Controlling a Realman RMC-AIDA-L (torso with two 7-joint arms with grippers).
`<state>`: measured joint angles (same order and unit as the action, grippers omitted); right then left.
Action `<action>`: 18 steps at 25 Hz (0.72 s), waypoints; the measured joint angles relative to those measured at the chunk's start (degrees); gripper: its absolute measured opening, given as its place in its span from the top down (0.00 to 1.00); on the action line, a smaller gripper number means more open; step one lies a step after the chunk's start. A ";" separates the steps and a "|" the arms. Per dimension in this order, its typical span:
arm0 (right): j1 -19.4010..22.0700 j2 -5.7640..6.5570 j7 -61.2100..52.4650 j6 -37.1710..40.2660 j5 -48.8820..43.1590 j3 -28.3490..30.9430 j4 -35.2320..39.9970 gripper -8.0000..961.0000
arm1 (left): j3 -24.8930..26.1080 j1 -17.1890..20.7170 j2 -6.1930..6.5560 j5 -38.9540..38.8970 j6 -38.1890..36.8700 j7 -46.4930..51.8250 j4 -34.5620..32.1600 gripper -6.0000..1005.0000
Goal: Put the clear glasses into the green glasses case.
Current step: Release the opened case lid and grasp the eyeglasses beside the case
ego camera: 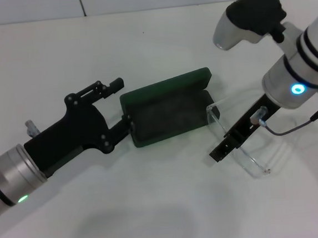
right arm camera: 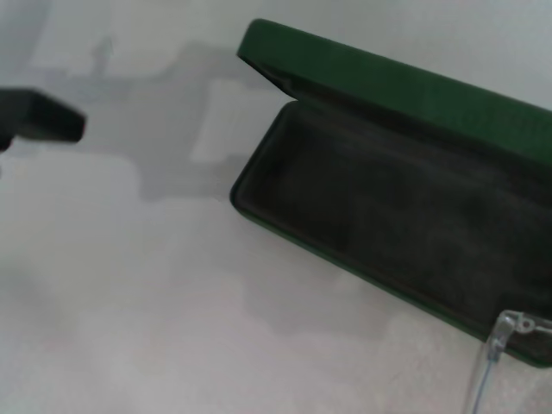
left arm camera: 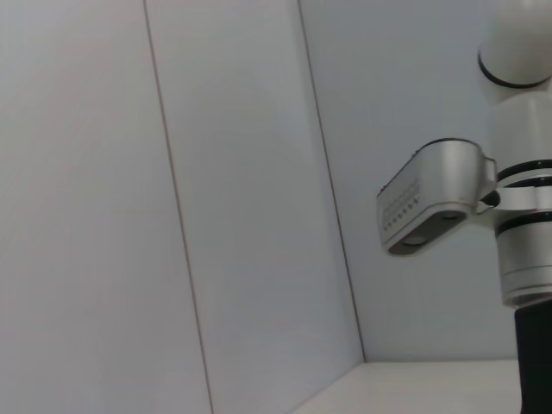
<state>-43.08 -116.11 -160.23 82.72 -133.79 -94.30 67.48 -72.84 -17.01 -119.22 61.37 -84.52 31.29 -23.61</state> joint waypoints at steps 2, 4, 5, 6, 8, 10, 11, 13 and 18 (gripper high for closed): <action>0.12 -0.01 -0.86 -1.29 0.03 -1.11 -0.50 0.18 | 0.09 0.10 0.18 0.92 -0.04 0.00 -0.12 0.46; 0.17 -0.03 -1.43 -2.41 0.27 -2.11 -1.41 0.22 | 0.11 0.02 0.28 1.26 -0.04 0.01 -0.14 0.46; 0.16 -0.03 -1.66 -3.07 0.41 -2.64 -1.94 0.24 | 0.03 -0.47 0.50 2.52 0.07 0.23 0.01 0.46; 0.12 -0.04 -1.87 -3.66 0.54 -3.21 -2.45 0.25 | 0.01 -0.50 0.50 2.57 0.08 0.23 0.02 0.46; -0.01 -0.05 -2.22 -5.20 0.92 -4.41 -3.25 0.29 | -0.09 -0.76 0.53 3.19 0.24 0.19 0.06 0.46; -0.07 -0.06 -2.28 -6.60 1.64 -5.26 -3.73 0.30 | -0.02 -1.00 0.47 3.93 0.41 0.02 0.10 0.46; -0.08 -0.07 -2.30 -7.14 1.90 -5.62 -3.92 0.30 | 0.07 -1.20 0.45 4.22 0.66 0.00 0.22 0.46; -0.16 -0.07 -2.33 -7.66 2.06 -5.92 -4.04 0.31 | 0.12 -1.59 0.44 4.42 1.27 -0.01 0.52 0.46; -0.43 -0.07 -2.37 -7.52 2.26 -6.15 -4.30 0.33 | 0.15 -1.79 0.44 4.46 1.72 -0.06 0.76 0.46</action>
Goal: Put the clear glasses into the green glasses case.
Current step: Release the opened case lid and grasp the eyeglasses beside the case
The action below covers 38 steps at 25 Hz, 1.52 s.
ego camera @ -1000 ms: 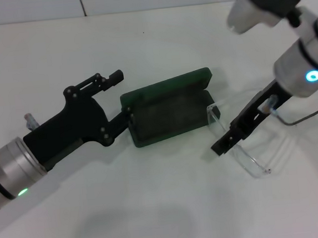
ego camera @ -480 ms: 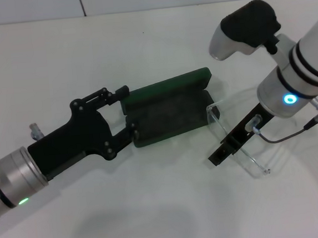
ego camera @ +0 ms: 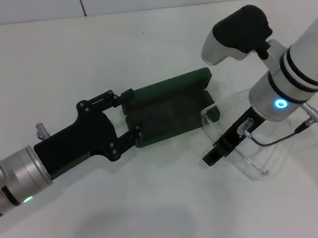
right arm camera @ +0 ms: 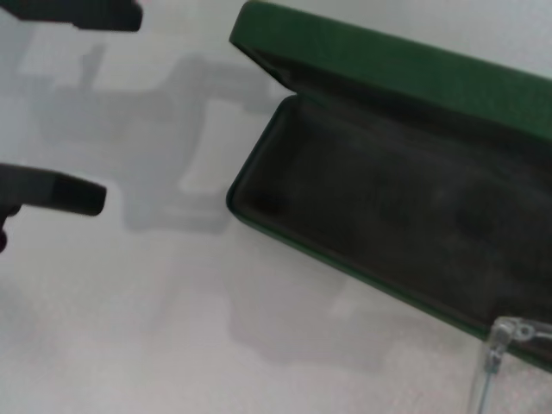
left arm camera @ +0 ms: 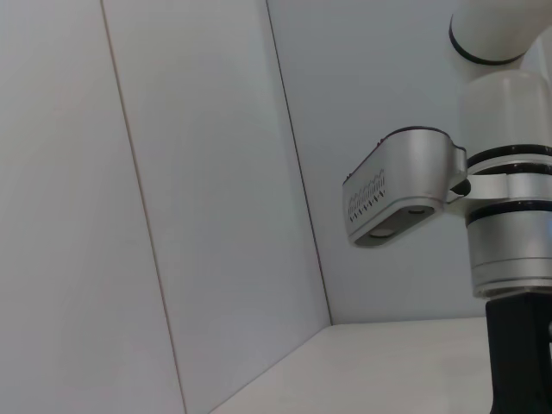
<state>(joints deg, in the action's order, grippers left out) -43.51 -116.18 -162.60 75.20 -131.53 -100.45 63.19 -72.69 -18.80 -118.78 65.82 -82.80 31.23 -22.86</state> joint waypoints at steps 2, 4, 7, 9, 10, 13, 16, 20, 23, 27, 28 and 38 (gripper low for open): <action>0.01 0.00 -0.01 0.24 0.18 -0.11 0.12 0.34 | 0.00 0.00 0.04 0.01 0.02 -0.01 0.01 0.46; 0.00 0.00 -0.02 0.36 0.23 -0.12 0.17 0.36 | 0.00 0.00 0.08 0.01 0.02 -0.02 0.00 0.46; -0.30 0.01 -0.04 1.34 -0.08 0.20 0.06 0.40 | 0.00 0.00 0.08 0.01 0.02 -0.03 -0.05 0.46; -0.35 0.04 -0.04 1.63 -0.18 0.24 0.10 0.43 | 0.01 -0.02 0.08 -0.02 0.02 -0.03 -0.05 0.46; -0.40 0.10 -0.05 1.82 -0.24 0.37 0.18 0.45 | 0.00 -0.04 0.08 -0.08 0.02 -0.03 -0.06 0.46; -0.70 0.28 -0.06 2.64 -0.71 1.06 0.41 0.50 | 0.00 -0.09 0.06 -0.20 0.02 -0.03 -0.14 0.46; -1.21 0.42 0.00 3.21 -1.41 1.30 0.65 0.54 | 0.00 -0.09 0.05 -0.47 0.02 -0.03 -0.23 0.46; -1.51 0.40 0.58 4.10 -3.05 1.09 1.66 0.60 | 0.04 -0.09 0.01 -0.59 0.01 -0.03 -0.28 0.47; -1.80 0.43 0.97 4.94 -3.11 0.91 2.02 0.68 | 1.22 -0.09 -0.27 -0.59 0.01 -0.04 -0.26 0.47; -1.94 0.47 2.09 5.66 -3.14 0.95 2.07 0.75 | 2.24 -0.08 -0.58 -0.55 0.05 -0.04 -0.04 0.47; -1.94 0.47 2.35 5.76 -3.16 0.95 2.08 0.75 | 2.24 -0.06 -0.60 -0.57 0.06 -0.04 -0.04 0.47; 1.19 0.62 10.68 9.79 -3.23 8.02 5.05 0.84 | 2.29 0.48 -0.85 -3.26 -0.20 0.40 0.12 0.47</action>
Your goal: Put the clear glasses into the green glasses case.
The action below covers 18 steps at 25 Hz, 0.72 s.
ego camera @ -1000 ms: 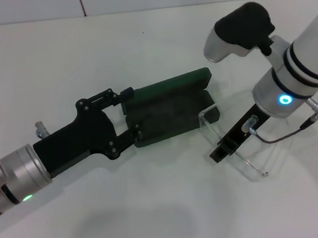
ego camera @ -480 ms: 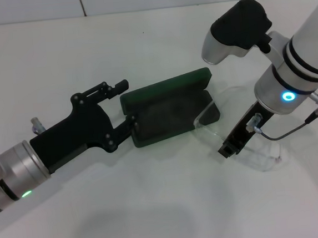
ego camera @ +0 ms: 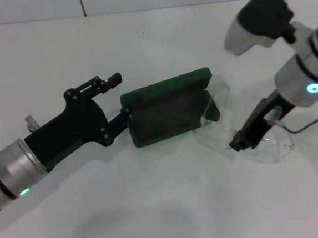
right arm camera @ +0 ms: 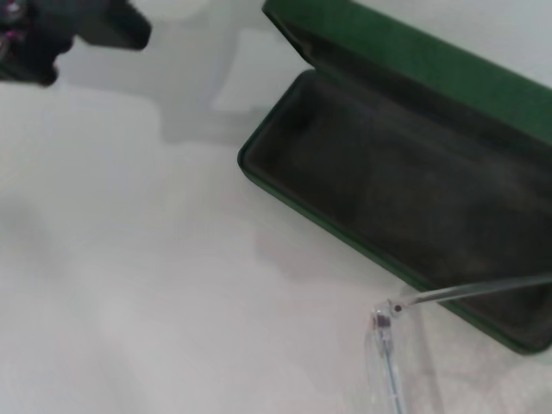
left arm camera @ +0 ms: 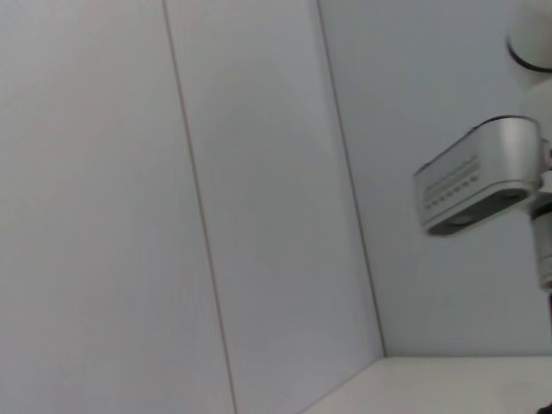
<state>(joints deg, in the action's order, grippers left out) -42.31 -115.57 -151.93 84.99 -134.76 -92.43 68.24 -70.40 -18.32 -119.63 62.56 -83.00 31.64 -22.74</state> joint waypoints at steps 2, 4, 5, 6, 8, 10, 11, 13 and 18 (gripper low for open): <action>2.50 0.03 3.04 1.16 0.25 2.50 2.15 0.85 | 0.00 0.12 -0.08 -0.97 -0.14 0.03 0.41 0.47; 4.74 0.04 5.58 1.62 0.50 4.25 3.90 0.86 | 0.00 0.21 -0.13 -2.65 -0.34 0.04 1.48 0.47; 6.89 -0.01 8.29 1.63 0.99 5.52 5.25 0.86 | 0.00 0.20 -0.14 -3.03 -0.41 0.05 1.82 0.47; 8.64 -0.08 10.53 1.56 1.57 6.46 6.20 0.86 | 0.01 0.19 -0.14 -3.85 -0.64 0.12 2.59 0.47; 11.88 -0.23 17.06 1.54 4.86 8.89 7.20 0.86 | 0.00 0.18 -0.14 -4.88 -1.75 0.23 3.86 0.47; 14.79 -0.27 25.74 1.72 9.76 11.45 6.97 0.86 | 0.00 0.19 -0.14 -5.89 -4.02 0.42 5.23 0.47; 16.20 -0.29 30.47 1.83 12.39 12.72 6.45 0.87 | -0.01 0.21 -0.15 -6.24 -4.93 0.52 5.77 0.47; 18.49 -0.33 41.07 1.86 17.11 15.02 4.20 0.87 | -0.19 0.14 -0.25 -7.21 -6.98 1.01 7.18 0.47; 21.53 -0.22 67.31 1.90 28.45 16.99 -4.40 0.87 | -0.54 -0.49 -0.43 -7.87 -9.81 1.67 9.80 0.47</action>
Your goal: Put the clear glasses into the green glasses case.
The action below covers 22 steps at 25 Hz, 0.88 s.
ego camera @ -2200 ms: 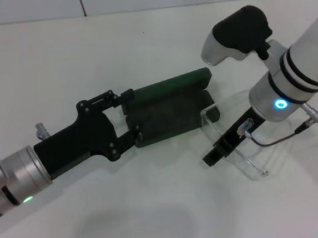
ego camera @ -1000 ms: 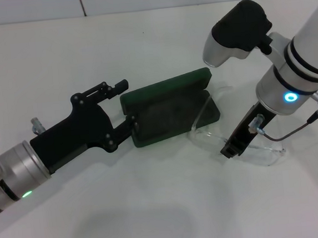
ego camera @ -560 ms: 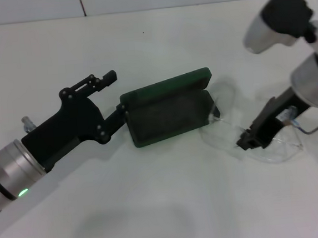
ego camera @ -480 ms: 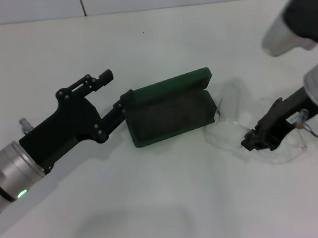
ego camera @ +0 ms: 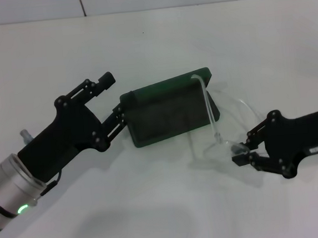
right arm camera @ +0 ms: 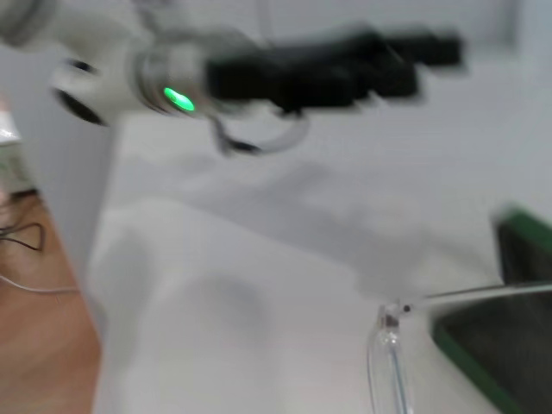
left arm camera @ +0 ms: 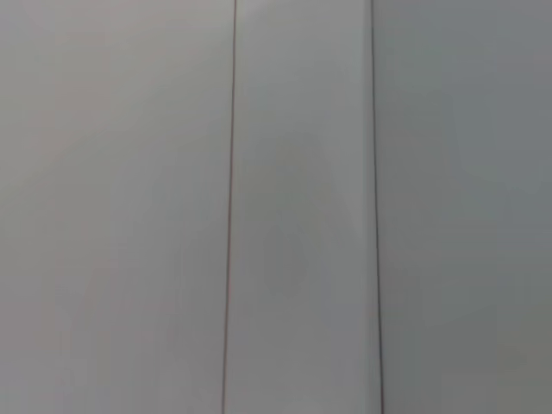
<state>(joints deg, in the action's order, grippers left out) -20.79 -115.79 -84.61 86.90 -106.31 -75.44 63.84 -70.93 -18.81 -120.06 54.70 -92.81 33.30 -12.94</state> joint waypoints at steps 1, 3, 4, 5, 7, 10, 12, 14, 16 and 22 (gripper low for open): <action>0.35 0.03 5.42 0.02 2.18 0.02 -1.99 0.87 | -0.01 -0.02 -0.04 0.00 -0.53 0.14 0.48 0.47; 0.88 0.09 16.41 0.03 6.40 0.03 -6.11 0.87 | -0.03 -0.06 -0.09 0.01 -1.74 0.92 1.03 0.47; 1.07 0.11 21.31 0.03 8.36 0.04 -7.93 0.87 | -0.10 -0.06 -0.11 0.15 -2.59 1.53 1.18 0.47; 1.12 0.11 25.03 0.04 10.07 0.04 -9.70 0.87 | -0.35 -0.07 -0.11 0.30 -3.55 2.24 1.20 0.47; 0.93 0.14 32.77 0.04 13.99 0.06 -13.98 0.87 | -1.64 -0.29 0.01 0.50 -5.32 4.37 1.17 0.47; -0.14 0.02 43.85 0.10 18.09 -0.01 -20.19 0.87 | -5.80 -1.57 0.49 0.55 -6.78 7.76 0.53 0.47; -1.22 -0.21 51.19 0.16 19.87 -0.31 -24.04 0.87 | -8.81 -2.88 0.74 0.56 -7.72 8.65 0.39 0.47; -2.16 -0.37 54.65 0.18 21.50 -0.92 -26.52 0.87 | -11.31 -3.88 0.88 0.72 -8.70 8.75 0.20 0.47; -2.70 -0.40 55.81 0.07 23.54 -1.53 -28.12 0.87 | -13.12 -4.72 0.97 1.42 -9.56 8.52 -0.43 0.47; -3.62 -0.39 60.60 0.14 28.83 -3.46 -32.38 0.87 | -14.01 -6.22 0.52 3.98 -10.14 7.52 -2.28 0.47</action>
<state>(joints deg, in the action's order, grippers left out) -24.40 -116.18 -24.01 87.04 -77.48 -78.90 31.46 -84.95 -25.03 -119.55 58.68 -102.95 40.82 -15.21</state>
